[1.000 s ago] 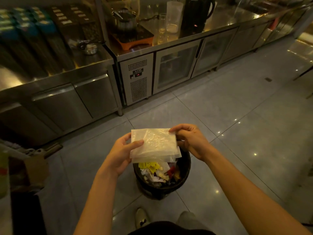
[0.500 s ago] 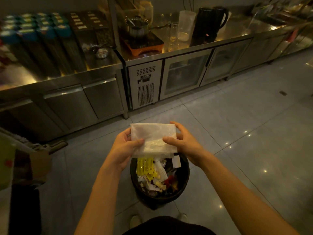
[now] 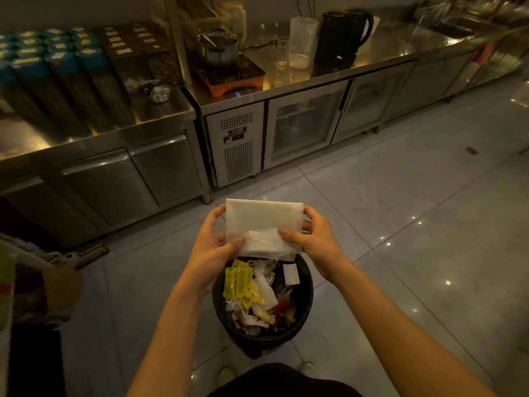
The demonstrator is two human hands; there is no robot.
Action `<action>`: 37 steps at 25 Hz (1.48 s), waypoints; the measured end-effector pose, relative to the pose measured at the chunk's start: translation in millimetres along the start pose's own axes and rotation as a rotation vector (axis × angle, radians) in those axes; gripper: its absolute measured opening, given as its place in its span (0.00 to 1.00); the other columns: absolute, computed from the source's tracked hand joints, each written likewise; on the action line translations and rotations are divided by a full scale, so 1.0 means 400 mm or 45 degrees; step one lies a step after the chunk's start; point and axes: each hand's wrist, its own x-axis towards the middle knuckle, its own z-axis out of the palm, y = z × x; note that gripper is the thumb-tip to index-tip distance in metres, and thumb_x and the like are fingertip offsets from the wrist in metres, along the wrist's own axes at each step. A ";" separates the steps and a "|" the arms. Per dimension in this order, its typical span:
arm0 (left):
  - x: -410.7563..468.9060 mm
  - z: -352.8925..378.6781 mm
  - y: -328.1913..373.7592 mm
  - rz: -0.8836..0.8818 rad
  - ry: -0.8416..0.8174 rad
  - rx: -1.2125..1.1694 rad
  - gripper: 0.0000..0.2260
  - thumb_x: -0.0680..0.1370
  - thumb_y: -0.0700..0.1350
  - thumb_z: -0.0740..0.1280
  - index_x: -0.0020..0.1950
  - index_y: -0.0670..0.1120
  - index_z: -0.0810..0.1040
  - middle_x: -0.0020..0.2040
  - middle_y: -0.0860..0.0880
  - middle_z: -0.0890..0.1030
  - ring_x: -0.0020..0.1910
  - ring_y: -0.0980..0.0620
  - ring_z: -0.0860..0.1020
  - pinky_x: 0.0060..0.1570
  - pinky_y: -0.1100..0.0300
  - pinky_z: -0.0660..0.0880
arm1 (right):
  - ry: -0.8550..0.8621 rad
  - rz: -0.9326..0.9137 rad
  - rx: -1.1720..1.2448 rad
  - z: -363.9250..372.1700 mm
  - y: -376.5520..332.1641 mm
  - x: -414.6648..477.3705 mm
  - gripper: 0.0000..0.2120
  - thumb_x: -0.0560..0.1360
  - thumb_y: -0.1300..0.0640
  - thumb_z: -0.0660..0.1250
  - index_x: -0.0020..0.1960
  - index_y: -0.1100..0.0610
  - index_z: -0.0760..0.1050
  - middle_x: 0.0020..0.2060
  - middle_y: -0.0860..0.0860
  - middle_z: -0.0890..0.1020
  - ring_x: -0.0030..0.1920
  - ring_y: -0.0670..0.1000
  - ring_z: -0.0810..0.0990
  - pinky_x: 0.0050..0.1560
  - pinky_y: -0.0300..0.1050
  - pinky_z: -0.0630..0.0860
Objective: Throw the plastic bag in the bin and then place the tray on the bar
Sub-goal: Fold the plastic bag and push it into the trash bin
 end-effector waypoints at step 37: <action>0.006 -0.019 -0.415 -0.435 0.038 1.013 0.33 0.71 0.32 0.68 0.74 0.45 0.64 0.69 0.43 0.69 0.64 0.41 0.73 0.61 0.43 0.75 | -0.061 0.344 -0.962 -0.016 0.409 0.016 0.23 0.73 0.64 0.69 0.66 0.52 0.70 0.62 0.56 0.75 0.58 0.57 0.77 0.51 0.51 0.82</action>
